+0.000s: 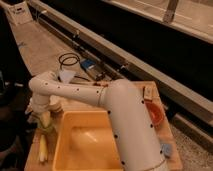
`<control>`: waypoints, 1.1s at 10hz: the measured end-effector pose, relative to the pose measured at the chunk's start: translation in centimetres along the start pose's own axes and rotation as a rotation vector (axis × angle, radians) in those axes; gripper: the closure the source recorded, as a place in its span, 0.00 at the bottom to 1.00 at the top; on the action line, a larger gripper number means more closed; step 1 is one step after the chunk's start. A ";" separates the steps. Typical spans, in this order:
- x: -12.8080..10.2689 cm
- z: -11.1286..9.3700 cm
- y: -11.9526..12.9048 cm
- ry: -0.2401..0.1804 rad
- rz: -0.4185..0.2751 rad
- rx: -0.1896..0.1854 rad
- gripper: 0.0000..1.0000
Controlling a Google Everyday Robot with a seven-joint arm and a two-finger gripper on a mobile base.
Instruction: Stack cups on top of each other
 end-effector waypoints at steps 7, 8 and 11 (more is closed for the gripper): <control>1.1 1.1 1.6 -0.021 0.049 -0.022 0.39; 1.1 1.2 1.7 -0.022 0.052 -0.025 0.50; 1.1 1.5 1.9 -0.021 0.059 -0.030 0.78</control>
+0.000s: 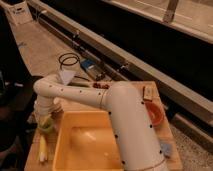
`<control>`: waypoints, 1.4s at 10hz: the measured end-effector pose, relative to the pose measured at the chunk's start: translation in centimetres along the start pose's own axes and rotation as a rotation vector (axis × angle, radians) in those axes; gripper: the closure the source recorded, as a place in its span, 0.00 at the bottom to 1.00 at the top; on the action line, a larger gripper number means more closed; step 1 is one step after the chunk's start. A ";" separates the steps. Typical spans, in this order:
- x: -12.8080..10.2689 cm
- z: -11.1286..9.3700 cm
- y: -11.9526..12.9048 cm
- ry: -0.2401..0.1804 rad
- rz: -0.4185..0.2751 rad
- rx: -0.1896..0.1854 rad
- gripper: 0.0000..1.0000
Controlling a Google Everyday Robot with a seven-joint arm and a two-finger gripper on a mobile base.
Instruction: Stack cups on top of each other
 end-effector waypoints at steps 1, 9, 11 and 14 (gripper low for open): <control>0.0 -0.1 0.0 0.003 0.004 0.003 0.88; 0.9 -8.2 1.4 0.139 0.060 0.035 1.00; 1.6 -12.8 1.6 0.198 0.073 0.049 1.00; 4.4 -19.2 0.6 0.298 0.092 0.094 1.00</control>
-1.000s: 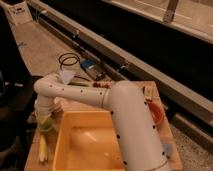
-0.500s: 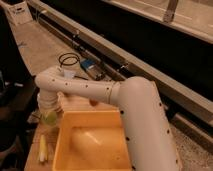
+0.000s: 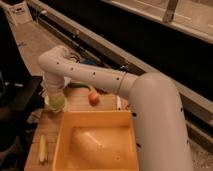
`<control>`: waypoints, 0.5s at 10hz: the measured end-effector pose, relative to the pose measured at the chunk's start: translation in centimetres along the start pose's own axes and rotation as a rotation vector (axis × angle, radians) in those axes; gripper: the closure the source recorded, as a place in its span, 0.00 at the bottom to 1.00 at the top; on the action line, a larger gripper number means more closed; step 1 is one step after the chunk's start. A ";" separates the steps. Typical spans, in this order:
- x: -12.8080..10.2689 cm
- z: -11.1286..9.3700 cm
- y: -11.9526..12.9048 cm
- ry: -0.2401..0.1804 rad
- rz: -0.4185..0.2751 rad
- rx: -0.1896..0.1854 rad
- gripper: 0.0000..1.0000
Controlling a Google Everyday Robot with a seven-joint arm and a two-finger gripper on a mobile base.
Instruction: Stack cups on top of each other
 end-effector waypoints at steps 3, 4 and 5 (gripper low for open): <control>3.4 -1.5 -2.9 0.046 -0.002 0.082 1.00; 3.7 -1.3 -3.5 0.043 -0.003 0.103 1.00; 4.0 -0.9 -4.0 0.030 -0.002 0.130 1.00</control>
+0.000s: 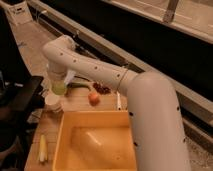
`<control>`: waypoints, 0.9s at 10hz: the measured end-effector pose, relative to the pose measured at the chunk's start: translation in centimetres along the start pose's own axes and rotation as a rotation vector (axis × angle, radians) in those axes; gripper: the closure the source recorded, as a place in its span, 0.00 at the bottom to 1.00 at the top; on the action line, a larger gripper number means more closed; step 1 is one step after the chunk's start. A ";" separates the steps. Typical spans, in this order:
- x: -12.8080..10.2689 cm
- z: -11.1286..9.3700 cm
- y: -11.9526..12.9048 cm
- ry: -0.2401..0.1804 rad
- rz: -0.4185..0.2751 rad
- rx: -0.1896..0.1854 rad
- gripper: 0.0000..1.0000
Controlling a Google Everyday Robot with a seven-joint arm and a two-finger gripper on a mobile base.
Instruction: Stack cups on top of each other
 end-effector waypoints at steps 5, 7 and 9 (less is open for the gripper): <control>-0.8 2.9 -1.4 -0.122 -0.003 0.112 1.00; -1.4 4.0 -2.0 -0.157 -0.009 0.124 1.00; -2.2 5.2 -2.4 -0.189 -0.018 0.121 0.90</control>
